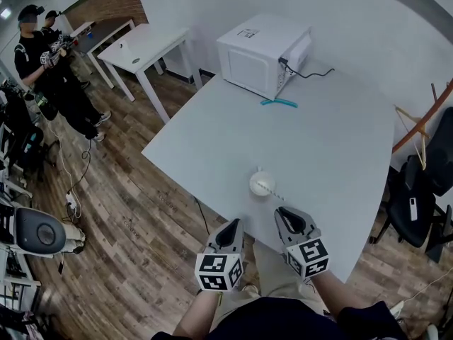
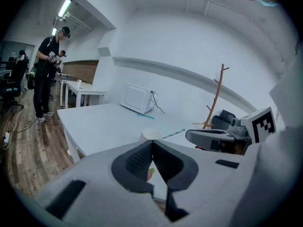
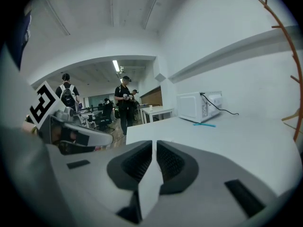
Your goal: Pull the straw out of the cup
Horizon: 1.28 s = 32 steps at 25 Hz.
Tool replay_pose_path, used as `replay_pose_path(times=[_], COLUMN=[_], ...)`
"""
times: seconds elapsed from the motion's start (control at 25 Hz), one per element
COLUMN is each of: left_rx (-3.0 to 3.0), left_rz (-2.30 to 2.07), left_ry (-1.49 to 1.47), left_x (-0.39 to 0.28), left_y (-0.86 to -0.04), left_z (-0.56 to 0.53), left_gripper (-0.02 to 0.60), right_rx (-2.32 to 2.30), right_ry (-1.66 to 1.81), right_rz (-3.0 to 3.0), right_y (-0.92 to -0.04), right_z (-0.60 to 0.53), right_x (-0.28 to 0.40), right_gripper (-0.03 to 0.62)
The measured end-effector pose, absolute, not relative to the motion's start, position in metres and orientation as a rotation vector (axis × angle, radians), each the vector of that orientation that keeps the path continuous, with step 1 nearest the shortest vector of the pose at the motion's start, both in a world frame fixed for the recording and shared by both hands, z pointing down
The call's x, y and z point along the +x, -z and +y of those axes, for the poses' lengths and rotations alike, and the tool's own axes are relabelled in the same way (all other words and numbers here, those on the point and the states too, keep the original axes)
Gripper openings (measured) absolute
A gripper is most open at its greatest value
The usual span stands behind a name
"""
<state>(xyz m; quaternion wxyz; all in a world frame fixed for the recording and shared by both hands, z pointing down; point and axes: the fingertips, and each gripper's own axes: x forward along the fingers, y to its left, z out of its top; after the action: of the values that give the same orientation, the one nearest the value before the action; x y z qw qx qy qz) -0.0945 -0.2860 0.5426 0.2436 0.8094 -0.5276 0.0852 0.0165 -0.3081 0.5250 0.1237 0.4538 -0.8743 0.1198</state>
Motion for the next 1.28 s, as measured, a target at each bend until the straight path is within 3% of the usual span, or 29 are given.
replay_pose_path(times=[0.24, 0.36, 0.44, 1.0, 1.28], left_rx=[2.193, 2.18, 2.172, 2.152, 2.143], left_rz=[-1.449, -1.456, -1.459, -1.481, -1.489], left_ry=[-0.244, -0.249, -0.251, -0.252, -0.257], left_x=[-0.095, -0.096, -0.095, -0.099, -0.099], left_y=[-0.551, -0.556, -0.558, -0.563, -0.565], left_z=[-0.305, -0.314, -0.318, -0.337, -0.335], left_gripper=[0.017, 0.015, 0.017, 0.017, 0.017], right_rx=[1.28, 1.276, 1.272, 1.236, 1.24], right_ry=[-0.425, -0.433, -0.426, -0.409, -0.378], right_rz=[-2.509, -2.488, -2.484, -2.468, -2.45], right_y=[-0.55, -0.559, -0.562, -0.577, -0.58], right_z=[-0.321, -0.331, -0.337, -0.365, -0.372], right_x=[0.021, 0.024, 0.024, 0.014, 0.012], right_gripper=[0.036, 0.12, 0.126, 0.124, 0.045])
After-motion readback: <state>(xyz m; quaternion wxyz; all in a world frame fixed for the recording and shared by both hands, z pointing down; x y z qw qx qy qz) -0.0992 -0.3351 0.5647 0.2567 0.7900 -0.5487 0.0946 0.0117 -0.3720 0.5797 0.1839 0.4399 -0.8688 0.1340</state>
